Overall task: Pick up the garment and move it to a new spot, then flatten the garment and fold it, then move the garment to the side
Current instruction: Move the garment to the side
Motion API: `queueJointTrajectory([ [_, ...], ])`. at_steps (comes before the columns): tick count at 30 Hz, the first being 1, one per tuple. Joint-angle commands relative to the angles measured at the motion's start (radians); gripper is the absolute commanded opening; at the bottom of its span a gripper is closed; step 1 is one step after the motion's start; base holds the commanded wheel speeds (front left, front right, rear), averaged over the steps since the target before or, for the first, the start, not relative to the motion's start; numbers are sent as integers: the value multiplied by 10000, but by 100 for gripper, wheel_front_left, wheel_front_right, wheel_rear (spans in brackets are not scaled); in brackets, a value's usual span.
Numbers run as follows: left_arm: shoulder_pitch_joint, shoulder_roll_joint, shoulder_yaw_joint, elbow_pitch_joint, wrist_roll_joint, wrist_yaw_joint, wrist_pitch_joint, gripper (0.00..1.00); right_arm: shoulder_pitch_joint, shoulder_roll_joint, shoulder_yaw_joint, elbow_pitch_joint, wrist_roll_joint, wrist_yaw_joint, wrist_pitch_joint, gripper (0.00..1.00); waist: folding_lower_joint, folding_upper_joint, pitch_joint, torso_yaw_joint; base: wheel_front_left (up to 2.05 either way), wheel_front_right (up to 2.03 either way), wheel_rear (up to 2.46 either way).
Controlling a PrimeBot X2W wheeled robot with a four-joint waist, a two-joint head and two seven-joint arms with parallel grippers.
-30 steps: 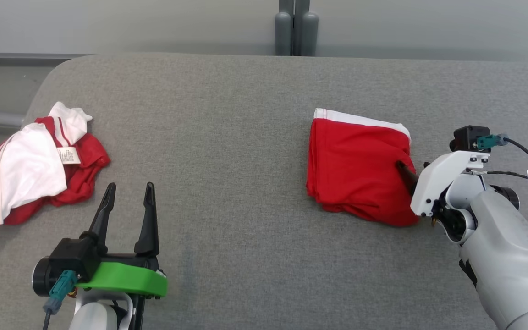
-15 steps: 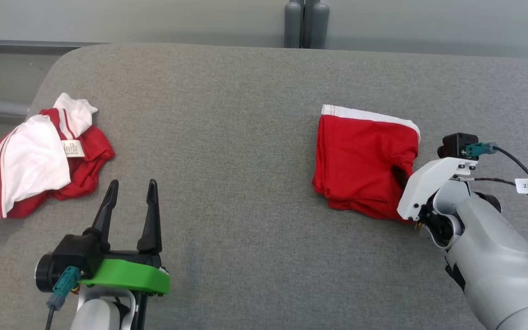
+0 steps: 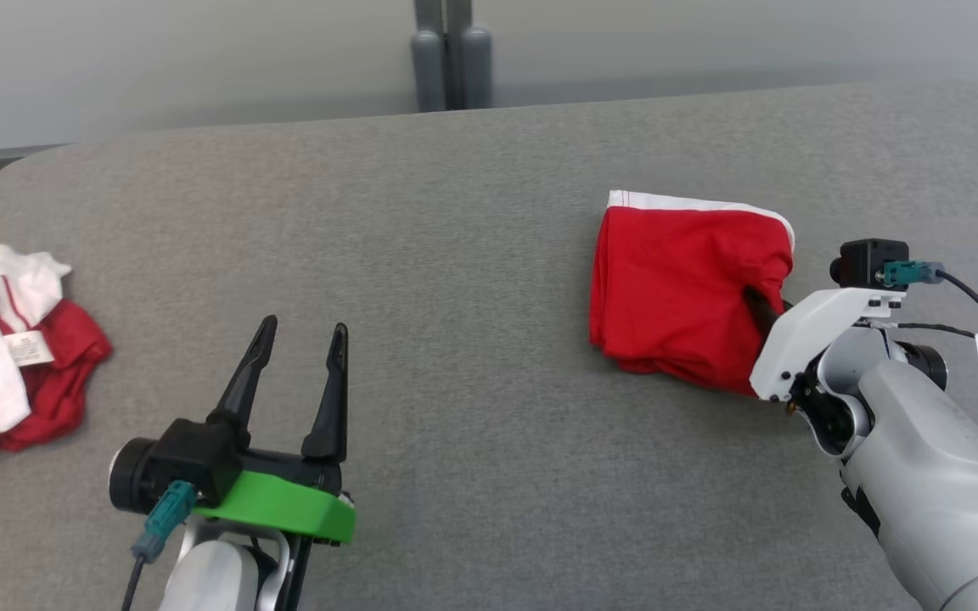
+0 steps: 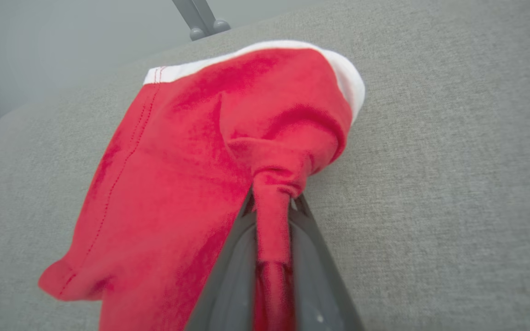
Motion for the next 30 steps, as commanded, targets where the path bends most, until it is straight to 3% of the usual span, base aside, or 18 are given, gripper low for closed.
queueJointTrajectory([
  [1,-160,70,-98,-15,-5,-27,-2,100,81,-55,85,-105,127,4,-84,0,0,0,-23,-1166,0,0,0],
  [7,-410,225,-664,82,4,-27,-2,100,107,-172,364,-325,398,4,-309,0,0,0,111,-2435,0,0,0],
  [15,-704,399,-1190,267,-61,-27,-2,100,211,-245,640,-399,726,4,-576,0,0,0,339,-3465,0,0,0],
  [24,-954,637,-1454,242,-43,-27,-1,100,-149,-451,1008,-437,911,4,-883,0,0,0,783,-3640,0,0,0],
  [30,-1249,943,-1518,209,12,-27,24,100,-889,-1021,1200,-364,701,4,-1037,0,0,0,1475,-3464,0,0,0],
])
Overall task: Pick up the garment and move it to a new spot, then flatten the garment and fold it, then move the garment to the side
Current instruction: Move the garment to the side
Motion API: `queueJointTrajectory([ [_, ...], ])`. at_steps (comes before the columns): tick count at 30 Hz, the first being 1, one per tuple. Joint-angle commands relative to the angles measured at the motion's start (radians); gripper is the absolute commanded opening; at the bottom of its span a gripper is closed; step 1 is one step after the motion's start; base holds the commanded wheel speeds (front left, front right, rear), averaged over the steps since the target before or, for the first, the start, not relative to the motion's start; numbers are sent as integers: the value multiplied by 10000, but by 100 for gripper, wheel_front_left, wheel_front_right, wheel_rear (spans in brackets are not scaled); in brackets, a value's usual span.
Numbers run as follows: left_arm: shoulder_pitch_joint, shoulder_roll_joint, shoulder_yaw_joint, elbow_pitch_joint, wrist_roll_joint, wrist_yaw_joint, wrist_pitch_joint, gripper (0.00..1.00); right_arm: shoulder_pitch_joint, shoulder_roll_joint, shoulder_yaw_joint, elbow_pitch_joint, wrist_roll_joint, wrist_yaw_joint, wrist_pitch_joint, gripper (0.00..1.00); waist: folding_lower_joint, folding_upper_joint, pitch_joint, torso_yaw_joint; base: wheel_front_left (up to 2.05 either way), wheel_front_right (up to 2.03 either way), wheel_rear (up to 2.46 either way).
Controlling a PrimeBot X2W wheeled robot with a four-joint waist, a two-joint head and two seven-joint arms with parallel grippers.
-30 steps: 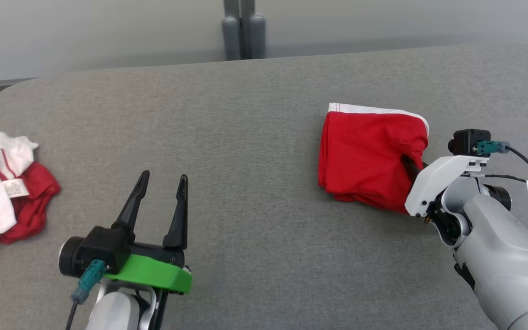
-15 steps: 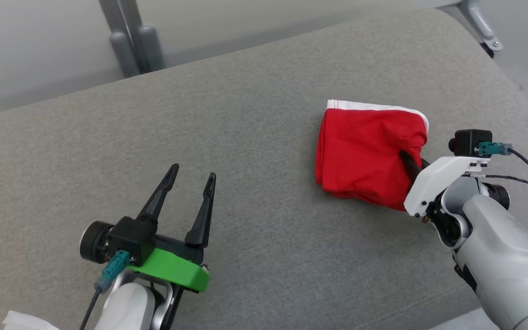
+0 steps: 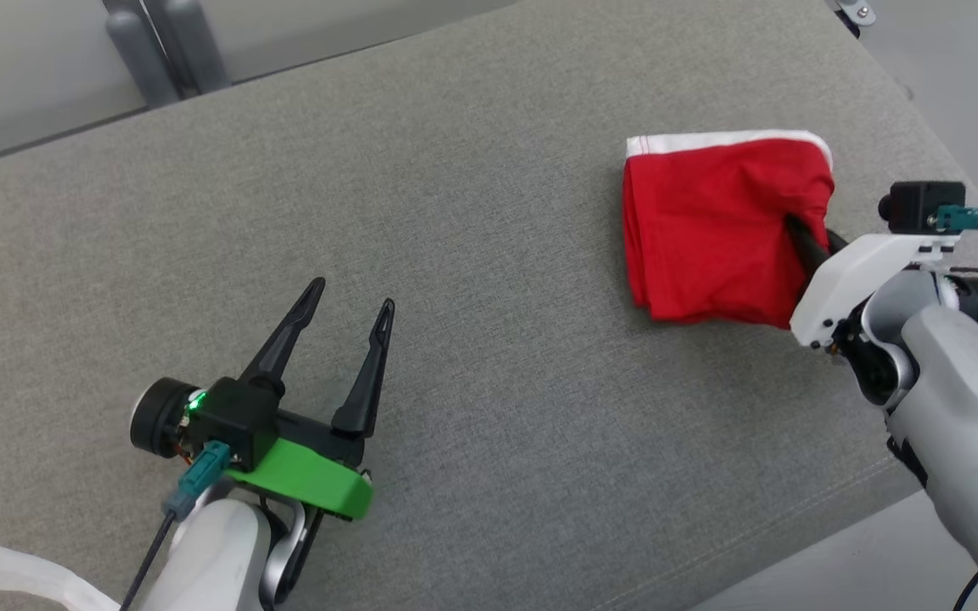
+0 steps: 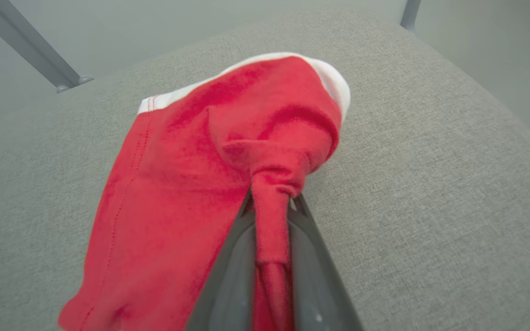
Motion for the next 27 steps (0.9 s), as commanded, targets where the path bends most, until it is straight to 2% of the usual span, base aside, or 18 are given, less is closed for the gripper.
queueJointTrajectory([
  [1,-225,171,19,-43,61,-27,40,100,-269,-114,98,-42,-77,4,-82,0,0,0,533,137,0,0,0],
  [6,-559,468,-30,-298,157,-27,264,100,-957,-852,666,-353,-119,3,-83,0,0,0,1399,347,0,0,0],
  [12,-916,775,-107,-729,282,-27,584,100,-1715,-2068,1410,-371,7,3,-234,0,0,0,2359,584,0,0,0],
  [17,-1059,941,-152,-983,314,-14,758,100,-2438,-2919,1806,297,-303,1,-514,0,0,0,2886,718,0,0,0],
  [25,-1326,1063,-197,-1227,325,4,861,100,-3691,-3359,2048,2011,-1063,1,-1144,0,0,0,3447,976,0,0,0],
  [27,-1346,1061,-223,-1222,323,31,851,100,-3978,-3359,2260,2492,-1538,1,-1132,16,0,0,3535,1051,0,0,0],
])
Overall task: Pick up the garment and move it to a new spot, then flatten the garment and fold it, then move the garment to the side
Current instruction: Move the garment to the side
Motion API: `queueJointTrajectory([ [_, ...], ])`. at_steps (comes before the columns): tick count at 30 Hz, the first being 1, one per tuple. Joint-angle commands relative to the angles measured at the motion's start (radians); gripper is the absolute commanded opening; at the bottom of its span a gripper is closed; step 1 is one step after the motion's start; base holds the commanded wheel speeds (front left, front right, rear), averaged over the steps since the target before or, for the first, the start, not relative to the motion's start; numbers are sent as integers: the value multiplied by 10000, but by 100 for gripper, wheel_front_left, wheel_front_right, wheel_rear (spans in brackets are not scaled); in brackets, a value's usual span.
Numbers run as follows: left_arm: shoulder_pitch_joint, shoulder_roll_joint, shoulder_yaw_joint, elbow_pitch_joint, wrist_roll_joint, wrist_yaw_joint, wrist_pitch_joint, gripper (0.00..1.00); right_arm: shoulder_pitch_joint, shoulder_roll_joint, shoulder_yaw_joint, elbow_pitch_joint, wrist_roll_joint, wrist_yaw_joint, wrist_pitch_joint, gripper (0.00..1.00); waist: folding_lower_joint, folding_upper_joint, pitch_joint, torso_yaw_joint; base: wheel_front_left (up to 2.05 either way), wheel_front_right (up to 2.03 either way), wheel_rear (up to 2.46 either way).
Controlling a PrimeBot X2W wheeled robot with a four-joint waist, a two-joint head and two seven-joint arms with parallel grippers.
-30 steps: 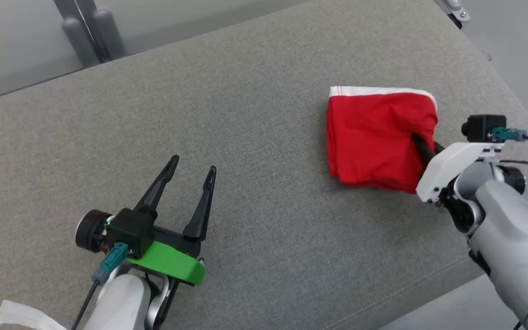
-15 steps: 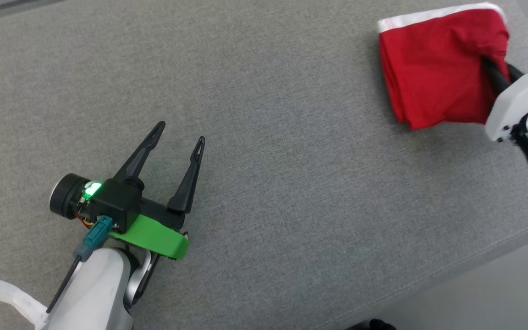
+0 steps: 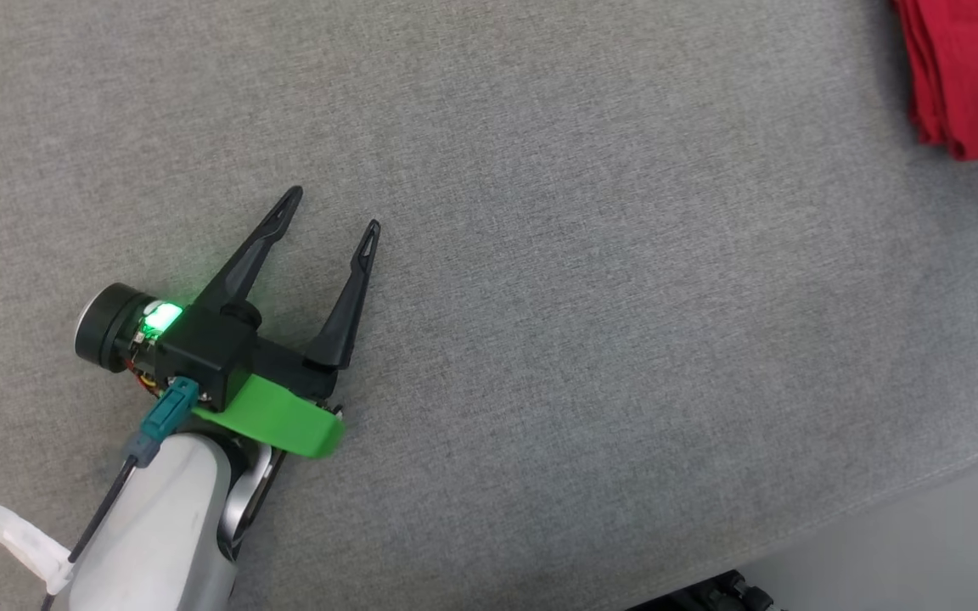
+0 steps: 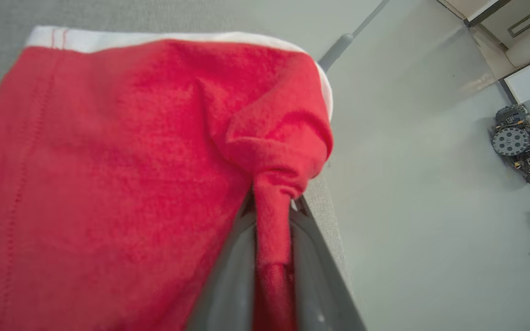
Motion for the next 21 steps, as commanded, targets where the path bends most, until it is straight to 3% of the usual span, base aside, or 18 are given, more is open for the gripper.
queueJointTrajectory([
  [1,-134,37,4,29,78,38,-31,100,-288,-21,81,312,-311,-4,-105,20,-1,0,231,234,0,0,0],
  [3,-142,17,-5,70,45,69,-60,100,-633,-3,20,857,-669,-4,-297,32,-1,0,270,304,0,0,0],
  [4,-144,10,-14,89,28,81,-65,100,-753,7,-33,1064,-790,-4,-363,34,-1,0,277,336,0,0,0],
  [5,-157,0,-32,124,10,84,-90,100,-866,29,-148,1290,-905,-4,-416,42,-1,0,271,381,0,0,0],
  [7,-168,-28,-48,224,-39,91,-164,100,-1005,-12,-287,1561,-1214,-4,-432,100,-1,0,208,466,0,0,0],
  [14,-24,-353,-122,669,-201,144,-521,100,-552,-321,-1322,1727,-1996,-4,-591,100,-1,0,-624,753,0,0,0],
  [21,428,-596,154,1148,-535,309,-809,100,-521,252,-2405,1376,-2612,-4,-1159,100,-1,0,-2076,1029,0,0,0],
])
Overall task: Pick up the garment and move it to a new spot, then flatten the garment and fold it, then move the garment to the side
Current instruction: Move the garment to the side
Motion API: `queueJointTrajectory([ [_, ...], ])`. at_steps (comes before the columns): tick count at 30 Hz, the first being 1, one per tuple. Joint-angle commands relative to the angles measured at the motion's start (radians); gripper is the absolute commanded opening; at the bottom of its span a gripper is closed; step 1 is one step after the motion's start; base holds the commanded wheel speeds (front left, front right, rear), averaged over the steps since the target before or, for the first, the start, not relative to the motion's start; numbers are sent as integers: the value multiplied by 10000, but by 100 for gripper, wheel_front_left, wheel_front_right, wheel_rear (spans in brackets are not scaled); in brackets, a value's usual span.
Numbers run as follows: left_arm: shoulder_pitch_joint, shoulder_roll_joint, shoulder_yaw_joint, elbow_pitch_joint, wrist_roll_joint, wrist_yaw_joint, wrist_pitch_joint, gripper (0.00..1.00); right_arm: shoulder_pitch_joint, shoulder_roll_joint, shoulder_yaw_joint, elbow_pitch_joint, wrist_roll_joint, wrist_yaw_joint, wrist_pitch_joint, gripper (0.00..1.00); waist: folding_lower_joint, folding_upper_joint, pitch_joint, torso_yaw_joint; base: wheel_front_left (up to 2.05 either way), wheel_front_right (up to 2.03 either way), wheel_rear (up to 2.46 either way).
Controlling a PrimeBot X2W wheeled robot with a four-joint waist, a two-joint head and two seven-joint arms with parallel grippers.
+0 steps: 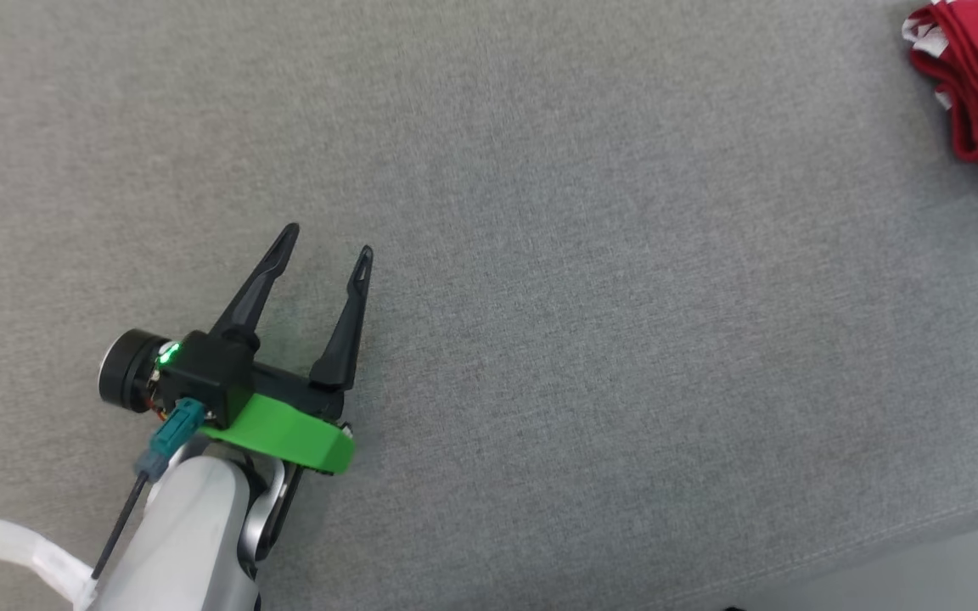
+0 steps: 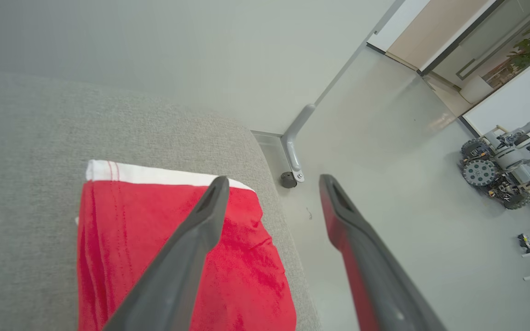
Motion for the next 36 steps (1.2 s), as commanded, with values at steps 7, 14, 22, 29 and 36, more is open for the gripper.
queueJointTrajectory([
  [7,792,-18,871,11,-277,427,-125,100,1887,684,-1542,-3272,-1121,-6,-66,100,-1,-1,-2314,650,0,0,0],
  [14,1569,92,1695,-243,-304,632,-122,100,4436,1759,-2848,-6052,-1672,-6,-68,100,-1,-1,-3326,1012,0,0,0],
  [22,2256,-262,2242,-261,-263,683,-124,100,7353,2913,-3887,-8304,-1786,-6,-67,100,-1,-1,-3949,1582,0,0,0],
  [29,2695,-704,2641,21,-155,629,-125,100,9097,3673,-4045,-9576,-1638,-6,-52,100,-1,-1,-4129,1774,0,0,0],
  [36,2953,-1006,2994,319,113,517,-125,100,10296,4092,-4088,-10334,-1298,-6,-68,100,-1,-1,-4164,1887,0,0,0],
])
